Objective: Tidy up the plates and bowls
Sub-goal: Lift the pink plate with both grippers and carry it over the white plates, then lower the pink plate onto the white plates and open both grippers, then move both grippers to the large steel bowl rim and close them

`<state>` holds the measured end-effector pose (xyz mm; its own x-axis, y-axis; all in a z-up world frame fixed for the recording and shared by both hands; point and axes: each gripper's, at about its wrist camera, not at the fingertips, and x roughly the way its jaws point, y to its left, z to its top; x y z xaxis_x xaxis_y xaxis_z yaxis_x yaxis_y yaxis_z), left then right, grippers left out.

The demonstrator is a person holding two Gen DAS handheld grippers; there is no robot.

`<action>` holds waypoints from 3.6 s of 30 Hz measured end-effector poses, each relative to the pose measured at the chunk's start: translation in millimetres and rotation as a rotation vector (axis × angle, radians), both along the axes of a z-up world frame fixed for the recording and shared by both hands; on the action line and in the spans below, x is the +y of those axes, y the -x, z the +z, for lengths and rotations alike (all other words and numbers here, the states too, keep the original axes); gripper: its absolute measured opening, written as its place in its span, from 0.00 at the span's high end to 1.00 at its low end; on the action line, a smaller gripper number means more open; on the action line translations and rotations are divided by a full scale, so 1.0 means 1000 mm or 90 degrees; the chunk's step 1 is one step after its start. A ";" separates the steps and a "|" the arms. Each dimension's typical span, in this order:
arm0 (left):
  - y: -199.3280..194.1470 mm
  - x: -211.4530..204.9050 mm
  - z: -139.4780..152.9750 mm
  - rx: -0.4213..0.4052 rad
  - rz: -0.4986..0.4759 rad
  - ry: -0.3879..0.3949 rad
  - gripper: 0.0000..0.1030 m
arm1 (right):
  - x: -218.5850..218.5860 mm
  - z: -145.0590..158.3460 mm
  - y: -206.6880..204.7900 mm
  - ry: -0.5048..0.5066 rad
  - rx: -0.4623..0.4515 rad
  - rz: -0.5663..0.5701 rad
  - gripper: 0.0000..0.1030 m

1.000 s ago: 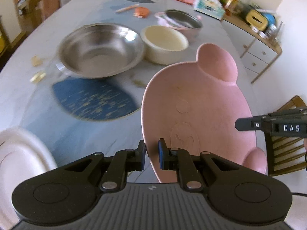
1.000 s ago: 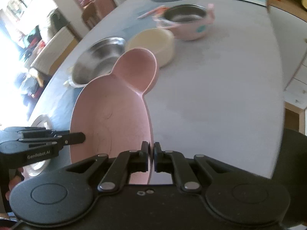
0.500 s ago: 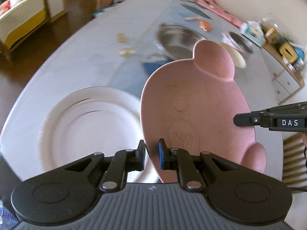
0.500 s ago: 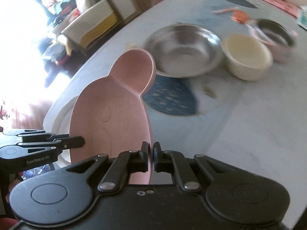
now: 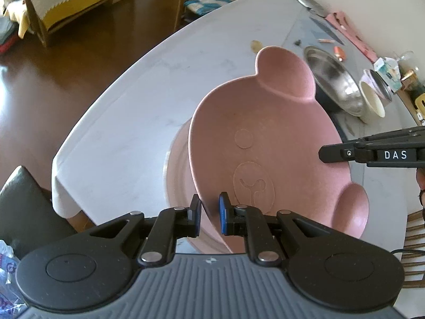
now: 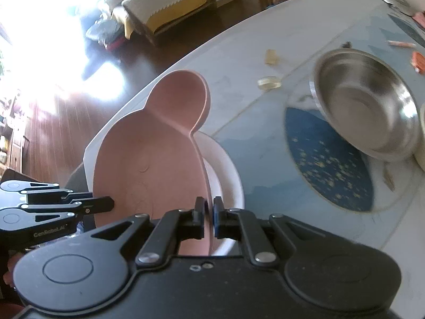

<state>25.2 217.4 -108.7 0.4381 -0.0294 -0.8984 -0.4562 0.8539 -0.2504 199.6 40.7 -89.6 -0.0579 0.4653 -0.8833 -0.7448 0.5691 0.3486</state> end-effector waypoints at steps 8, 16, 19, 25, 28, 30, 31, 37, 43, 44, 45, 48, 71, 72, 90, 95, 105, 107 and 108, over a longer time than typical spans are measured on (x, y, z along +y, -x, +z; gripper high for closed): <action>0.000 0.018 -0.013 0.016 -0.009 0.010 0.88 | 0.025 -0.014 0.002 0.032 0.006 0.014 0.91; -0.007 0.021 -0.020 0.021 -0.039 0.027 0.88 | 0.030 -0.017 0.001 0.062 0.004 0.008 0.89; -0.008 0.021 -0.023 0.023 -0.047 0.032 0.88 | 0.032 -0.019 0.000 0.072 0.002 0.004 0.89; -0.010 0.023 -0.025 0.022 -0.053 0.038 0.88 | 0.032 -0.018 0.002 0.075 -0.008 0.002 0.89; -0.011 0.025 -0.026 0.022 -0.054 0.043 0.87 | 0.032 -0.016 0.004 0.077 -0.013 -0.001 0.88; -0.010 0.026 -0.026 0.019 -0.055 0.045 0.87 | 0.033 -0.017 0.004 0.077 -0.016 -0.006 0.88; -0.010 0.026 -0.026 0.018 -0.056 0.045 0.87 | 0.032 -0.017 0.005 0.078 -0.017 -0.007 0.87; -0.008 0.025 -0.022 0.012 -0.063 0.030 0.87 | 0.029 -0.012 0.008 0.082 -0.035 -0.012 0.81; -0.006 0.023 -0.016 0.009 -0.071 0.017 0.87 | 0.021 -0.003 0.011 0.073 -0.051 -0.027 0.75; -0.005 0.022 -0.014 0.006 -0.075 0.012 0.86 | 0.020 0.000 0.012 0.069 -0.056 -0.027 0.74; -0.004 0.022 -0.012 0.004 -0.080 0.006 0.86 | 0.018 0.004 0.014 0.067 -0.062 -0.028 0.73; -0.003 0.018 -0.004 -0.006 -0.091 -0.014 0.81 | 0.012 0.014 0.020 0.054 -0.074 -0.029 0.70; -0.010 -0.044 0.067 -0.155 -0.193 -0.108 0.40 | -0.077 0.074 0.047 -0.045 -0.114 -0.119 0.42; -0.013 -0.046 0.068 -0.157 -0.196 -0.109 0.39 | -0.083 0.075 0.046 -0.048 -0.116 -0.124 0.41; -0.011 -0.016 0.045 -0.109 -0.071 -0.165 0.27 | -0.134 0.053 0.035 -0.040 -0.105 -0.157 0.31; -0.008 -0.007 0.036 -0.093 -0.055 -0.161 0.27 | -0.133 0.051 0.034 -0.037 -0.103 -0.153 0.30; -0.071 -0.044 0.059 -0.147 -0.141 -0.166 0.27 | -0.144 0.052 0.003 -0.026 -0.123 -0.189 0.28; -0.097 -0.057 0.061 -0.160 -0.166 -0.196 0.27 | -0.146 0.049 -0.011 -0.024 -0.120 -0.202 0.28; -0.111 -0.063 0.060 -0.162 -0.176 -0.206 0.27 | -0.146 0.047 -0.020 -0.023 -0.120 -0.208 0.27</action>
<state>135.8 154.8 -48.3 0.6597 0.0879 -0.7463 -0.1605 0.9867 -0.0257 219.6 -105.7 -42.1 0.2606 0.4636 -0.8469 -0.5792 0.7768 0.2470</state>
